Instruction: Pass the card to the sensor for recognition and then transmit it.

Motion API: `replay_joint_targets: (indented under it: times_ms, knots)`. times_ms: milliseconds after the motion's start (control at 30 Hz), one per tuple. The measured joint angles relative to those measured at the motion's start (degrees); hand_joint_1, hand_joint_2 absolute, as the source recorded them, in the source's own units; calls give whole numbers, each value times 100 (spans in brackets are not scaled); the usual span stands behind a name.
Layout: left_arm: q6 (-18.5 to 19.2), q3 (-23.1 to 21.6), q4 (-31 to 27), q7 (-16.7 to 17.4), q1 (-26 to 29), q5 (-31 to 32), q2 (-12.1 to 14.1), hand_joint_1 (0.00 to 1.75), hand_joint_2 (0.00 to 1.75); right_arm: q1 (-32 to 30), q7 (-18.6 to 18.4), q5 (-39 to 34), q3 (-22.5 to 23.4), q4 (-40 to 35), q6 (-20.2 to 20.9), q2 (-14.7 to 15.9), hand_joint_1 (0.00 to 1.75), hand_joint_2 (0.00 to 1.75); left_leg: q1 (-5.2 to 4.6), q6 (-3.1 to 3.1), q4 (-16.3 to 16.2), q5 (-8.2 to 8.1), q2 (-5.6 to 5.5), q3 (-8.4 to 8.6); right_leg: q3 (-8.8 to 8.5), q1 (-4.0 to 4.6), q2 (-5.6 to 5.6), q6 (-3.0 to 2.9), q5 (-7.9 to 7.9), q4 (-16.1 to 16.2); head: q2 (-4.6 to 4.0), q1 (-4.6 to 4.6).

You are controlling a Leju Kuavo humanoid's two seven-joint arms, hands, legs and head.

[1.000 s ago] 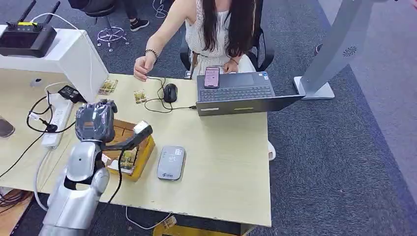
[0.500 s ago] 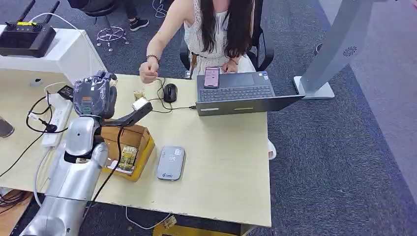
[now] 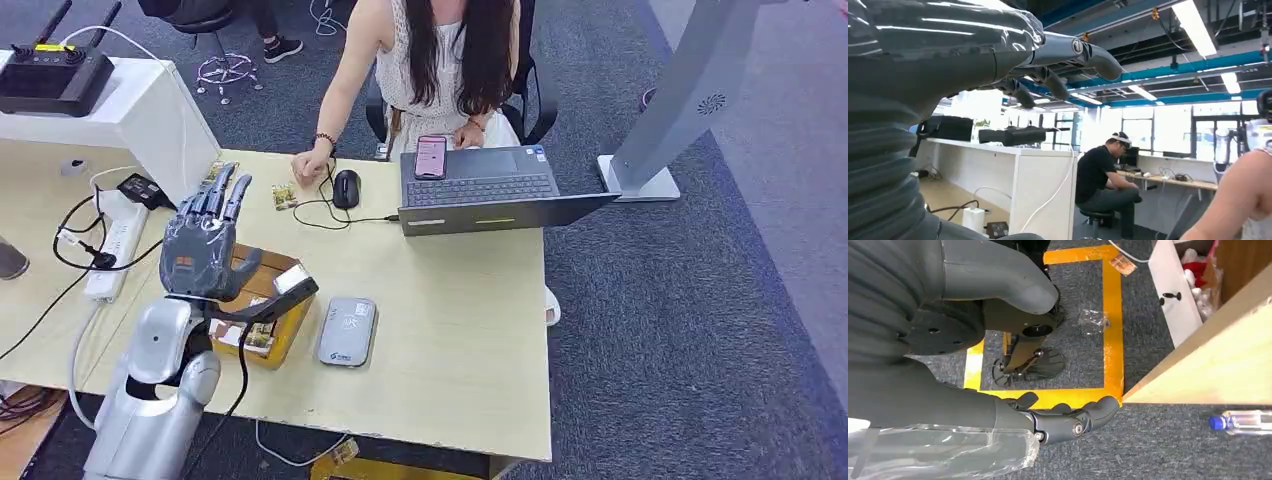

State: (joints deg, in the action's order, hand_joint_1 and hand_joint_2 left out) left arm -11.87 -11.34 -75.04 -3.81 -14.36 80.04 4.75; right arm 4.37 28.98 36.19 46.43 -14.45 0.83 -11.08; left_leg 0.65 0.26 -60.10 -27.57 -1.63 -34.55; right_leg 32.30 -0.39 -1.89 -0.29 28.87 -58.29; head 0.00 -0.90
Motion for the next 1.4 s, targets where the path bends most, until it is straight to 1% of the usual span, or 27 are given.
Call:
replay_joint_targets:
  times_ms: [167, 200, 233, 267, 300, 333, 433, 567, 667, 833, 967, 1167, 1300, 1400]
  knots:
    - [0, 0, -61, -21, 36, -15, 8, 0, 175, -3, 2, -7, 7, 0, -2, 0, 0, 175, 0, 0, 0, 0, 0, -1, 0, 0, 0, 0, 0, 0, 0, 0]
    - [-2, 0, -308, -113, 295, -52, 79, 0, 175, -28, 28, -32, 58, -2, -2, 0, 0, 175, 0, 0, 0, -1, 3, 0, 1, 0, -1, -2, 2, 0, 0, 2]
    - [0, 0, -367, -135, 381, -63, 96, 0, 175, -39, 35, -41, 68, -4, -2, 0, 0, 175, 0, 0, 0, -1, 2, 0, 1, 0, -1, -3, 3, 1, 0, 2]
    - [9, 0, -724, -266, 827, -107, 254, 0, 175, -82, 70, -87, 149, -9, 0, 13, 0, 175, 1, 2, 1, -4, 1, -1, 1, 0, 0, -4, 5, 0, 0, 2]
    - [91, 0, -1072, -360, 1464, -100, 562, 0, 175, -138, 105, -120, 281, -18, 11, 55, 0, 175, 2, 1, 3, -4, 1, -1, 2, 1, 0, -6, 9, 0, 0, 2]
    - [405, 0, -1258, -347, 1995, -162, 989, 0, 175, -155, 118, -120, 387, -31, 59, 109, 0, 175, 2, 1, 3, -4, 1, 0, 2, 1, 1, -6, 9, 0, 0, 2]
    - [566, 2, -1302, -254, 2252, -225, 1278, 0, 175, -160, 118, -90, 463, -44, 105, 140, 0, 175, 2, 1, 3, -4, -1, 0, 2, 1, 3, -6, 9, 0, 0, 0]
    - [627, 9, -1302, -135, 2355, -253, 1460, 0, 175, -164, 114, -61, 485, -44, 107, 149, 0, 175, 3, 1, 3, -4, -3, -1, 0, 2, 7, -6, 9, 0, 0, 2]
    - [643, 48, -1265, -15, 2335, -244, 1506, 0, 175, -163, 100, 7, 487, -44, 112, 151, 0, 175, 2, 1, 3, -4, -3, 0, 0, 1, 7, -6, 9, 0, 0, 2]
    - [586, 192, -1066, 127, 2182, -148, 1493, 0, 175, -148, 68, 103, 500, -44, 114, 151, 0, 175, 2, 1, 3, -3, -3, 0, 0, 1, 8, -6, 8, 0, 0, 4]
    - [500, 352, -869, 153, 1993, -59, 1412, 0, 175, -130, 63, 147, 507, -46, 114, 151, 0, 175, 3, 1, 3, -3, -4, 0, 0, 1, 9, -7, 7, 0, 0, 2]
    - [494, 547, -580, 195, 1716, -15, 1254, 0, 175, -104, 46, 221, 509, -46, 142, 151, 0, 175, 2, 0, 3, -3, -4, 0, 0, 1, 9, -7, 7, 0, 0, 4]
    - [540, 627, -379, 254, 1584, 11, 1184, 0, 175, -95, 6, 271, 511, -46, 166, 151, 0, 175, 2, 0, 3, -3, -3, 0, 0, 1, 9, -7, 7, 0, 0, 4]
    - [654, 682, -224, 376, 1513, 46, 1145, 0, 175, -85, -20, 297, 511, -46, 186, 151, 0, 175, 3, 0, 3, -3, -3, 0, 0, 1, 8, -7, 7, 0, 0, 2]
